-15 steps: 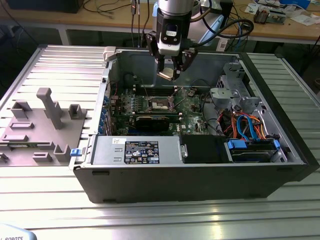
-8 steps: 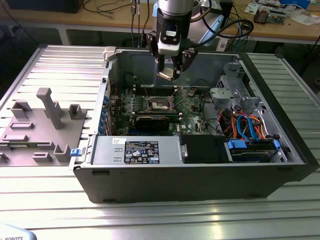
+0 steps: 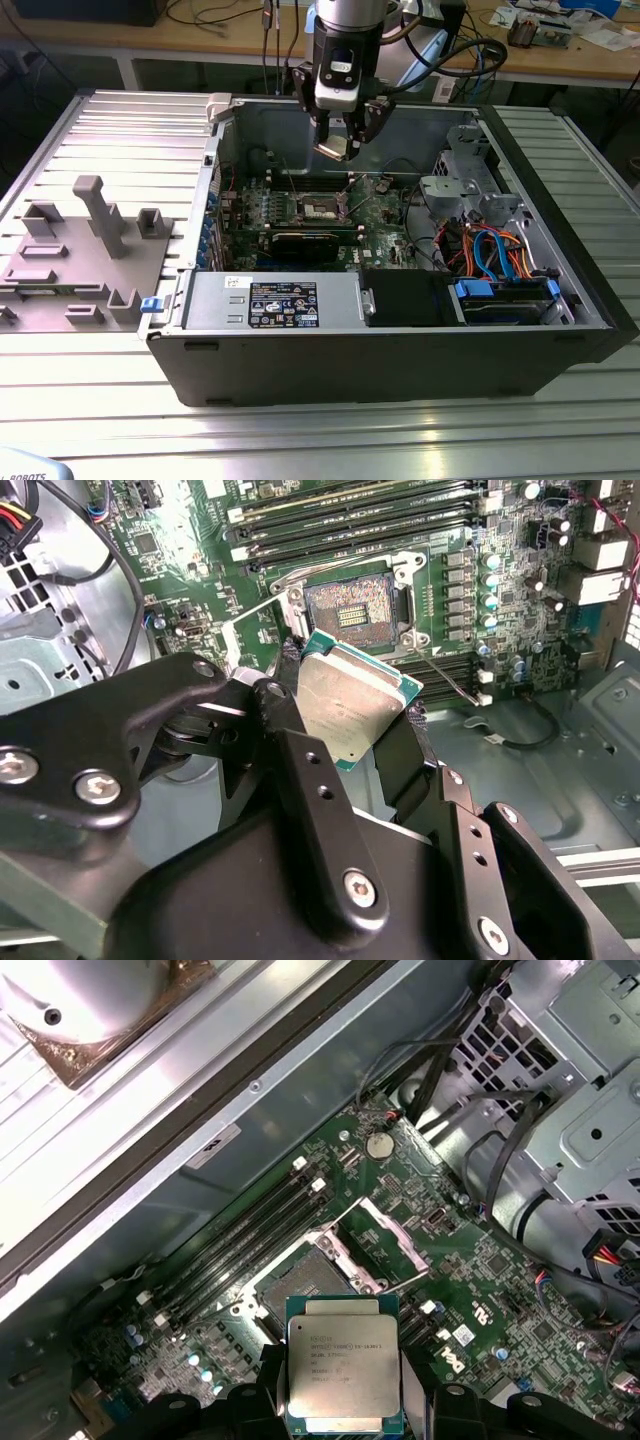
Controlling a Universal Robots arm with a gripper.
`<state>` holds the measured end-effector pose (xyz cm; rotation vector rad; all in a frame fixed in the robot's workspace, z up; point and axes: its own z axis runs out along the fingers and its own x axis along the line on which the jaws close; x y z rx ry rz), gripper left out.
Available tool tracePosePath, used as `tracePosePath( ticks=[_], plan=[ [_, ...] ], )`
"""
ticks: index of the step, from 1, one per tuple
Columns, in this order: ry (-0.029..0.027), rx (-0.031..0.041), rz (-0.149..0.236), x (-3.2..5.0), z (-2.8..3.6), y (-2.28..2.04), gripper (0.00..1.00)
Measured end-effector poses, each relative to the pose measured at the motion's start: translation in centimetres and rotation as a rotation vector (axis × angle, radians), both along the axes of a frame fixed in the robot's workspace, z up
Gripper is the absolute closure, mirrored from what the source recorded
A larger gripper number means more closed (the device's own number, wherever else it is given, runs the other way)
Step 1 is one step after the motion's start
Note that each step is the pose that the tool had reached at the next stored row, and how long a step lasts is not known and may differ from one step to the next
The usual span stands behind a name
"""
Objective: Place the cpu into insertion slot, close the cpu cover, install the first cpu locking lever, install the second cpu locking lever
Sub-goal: 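Place the cpu into insertion slot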
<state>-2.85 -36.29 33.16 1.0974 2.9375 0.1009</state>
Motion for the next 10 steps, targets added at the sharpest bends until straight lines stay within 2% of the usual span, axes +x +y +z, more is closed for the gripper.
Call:
tracePosePath(
  ticks=[10],
  plan=[
    [0.0, 0.0001, -0.014, 0.0, 0.0, 0.0, 0.46]
  ],
)
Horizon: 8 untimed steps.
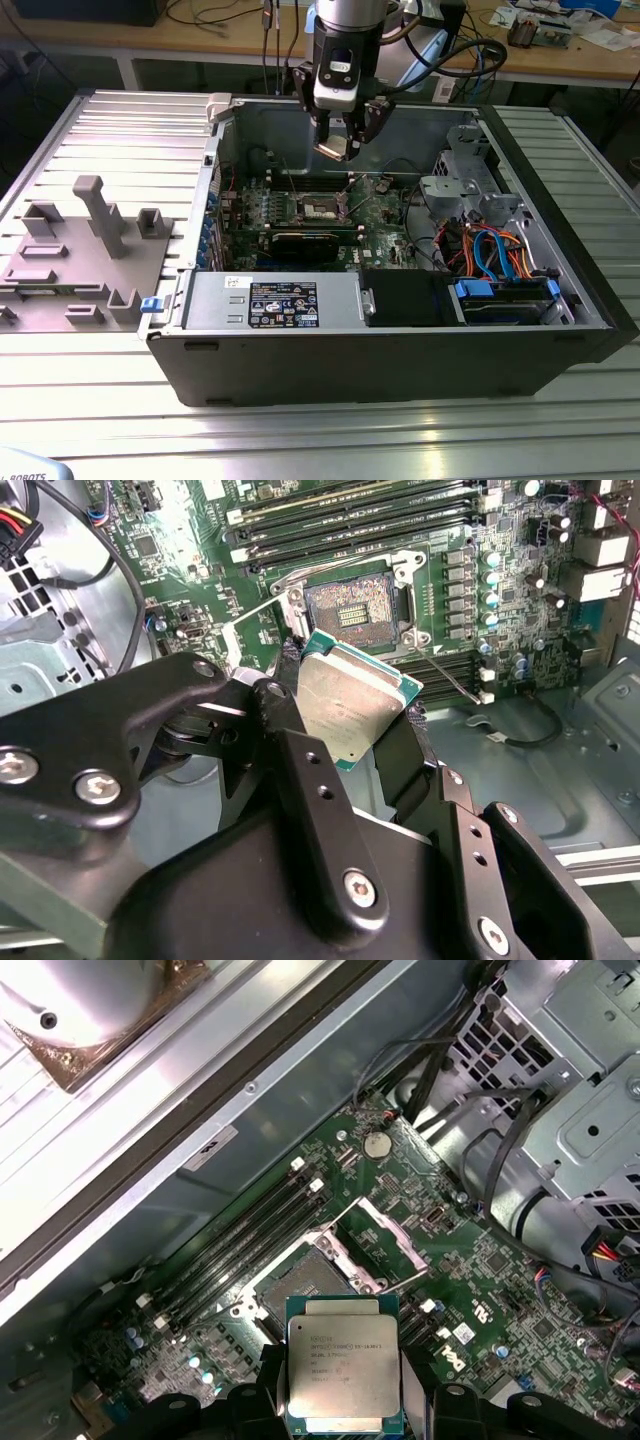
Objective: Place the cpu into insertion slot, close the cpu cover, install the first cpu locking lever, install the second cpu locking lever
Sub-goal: 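Place the cpu into insertion slot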
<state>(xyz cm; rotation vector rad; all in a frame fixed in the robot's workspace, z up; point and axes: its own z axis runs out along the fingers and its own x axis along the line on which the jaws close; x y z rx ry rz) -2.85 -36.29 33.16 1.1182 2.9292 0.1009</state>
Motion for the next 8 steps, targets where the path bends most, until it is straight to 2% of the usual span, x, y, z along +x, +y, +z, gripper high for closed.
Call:
tracePosePath(
  ticks=[8],
  plan=[
    [0.0, 0.0, -0.012, 0.0, 0.0, 0.0, 0.46]
  ],
)
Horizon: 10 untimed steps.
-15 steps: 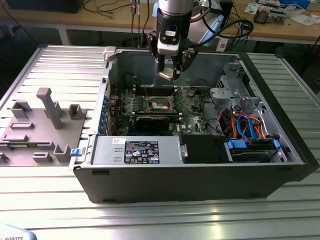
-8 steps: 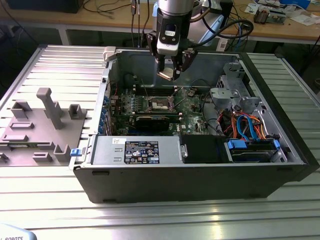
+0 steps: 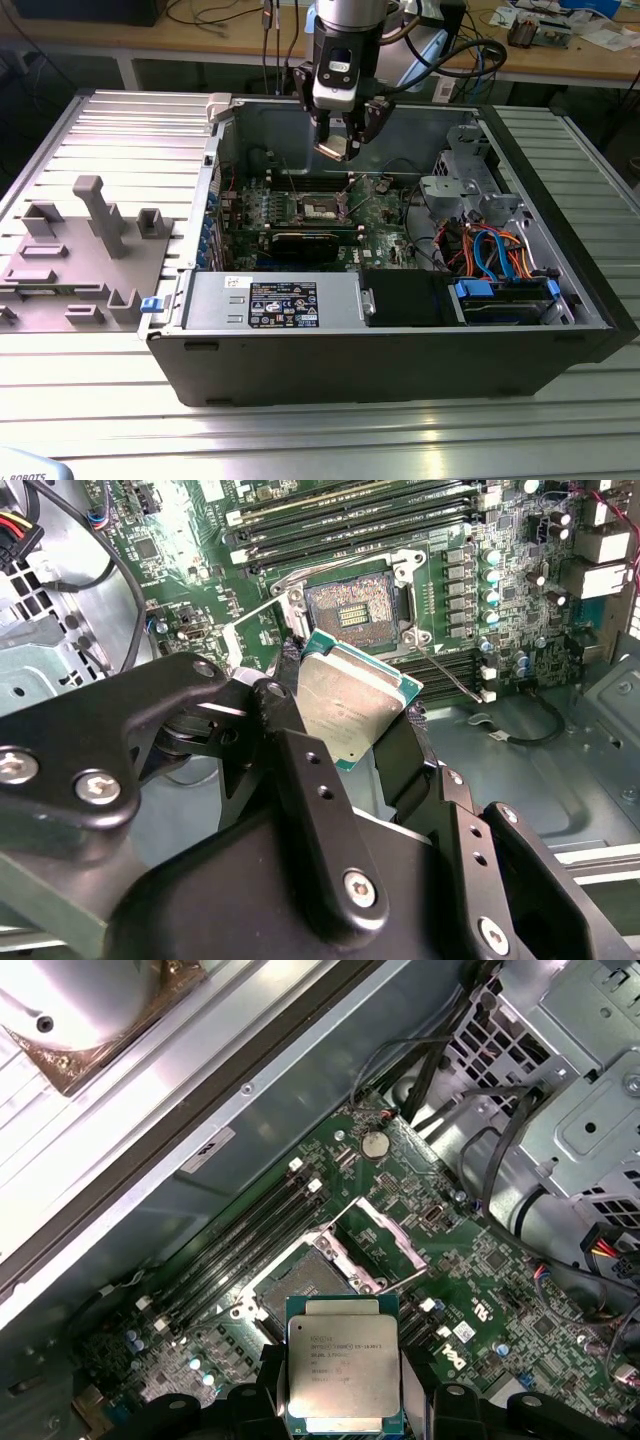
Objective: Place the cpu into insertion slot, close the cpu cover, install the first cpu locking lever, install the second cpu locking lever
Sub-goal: 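Place the cpu into insertion slot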
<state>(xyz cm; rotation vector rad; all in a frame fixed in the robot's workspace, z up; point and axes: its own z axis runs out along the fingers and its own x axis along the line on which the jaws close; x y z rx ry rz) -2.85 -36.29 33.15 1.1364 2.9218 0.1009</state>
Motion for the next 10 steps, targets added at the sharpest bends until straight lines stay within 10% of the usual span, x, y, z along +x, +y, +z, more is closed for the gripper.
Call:
tracePosePath(
  ticks=[10],
  plan=[
    [0.0, -0.0001, -0.013, 0.0, 0.0, 0.0, 0.46]
  ],
)
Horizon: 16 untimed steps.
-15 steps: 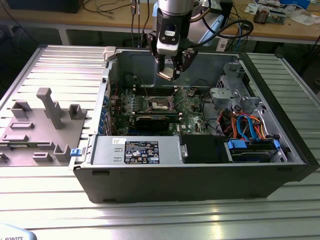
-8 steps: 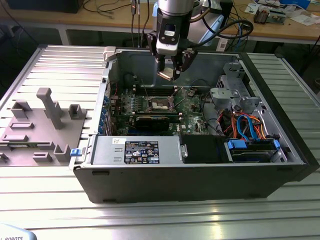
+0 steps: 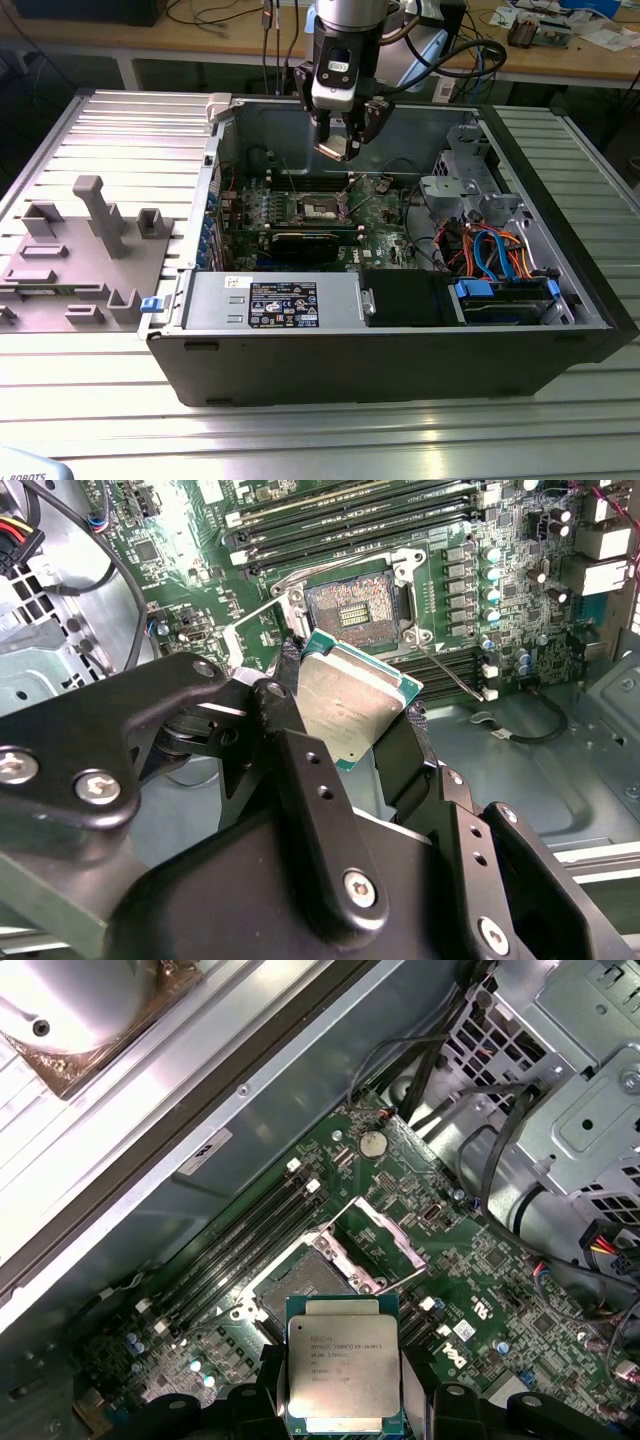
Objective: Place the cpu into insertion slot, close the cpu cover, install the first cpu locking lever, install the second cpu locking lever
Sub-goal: 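Place the cpu into insertion slot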
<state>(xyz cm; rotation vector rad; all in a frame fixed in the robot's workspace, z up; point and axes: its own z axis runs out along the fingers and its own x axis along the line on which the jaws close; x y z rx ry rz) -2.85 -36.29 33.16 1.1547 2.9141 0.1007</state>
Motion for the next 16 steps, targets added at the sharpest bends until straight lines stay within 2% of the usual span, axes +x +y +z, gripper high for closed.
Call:
tracePosePath(
  ticks=[16],
  plan=[
    [0.0, 0.0, -0.018, 0.0, 0.0, 0.0, 0.46]
  ],
)
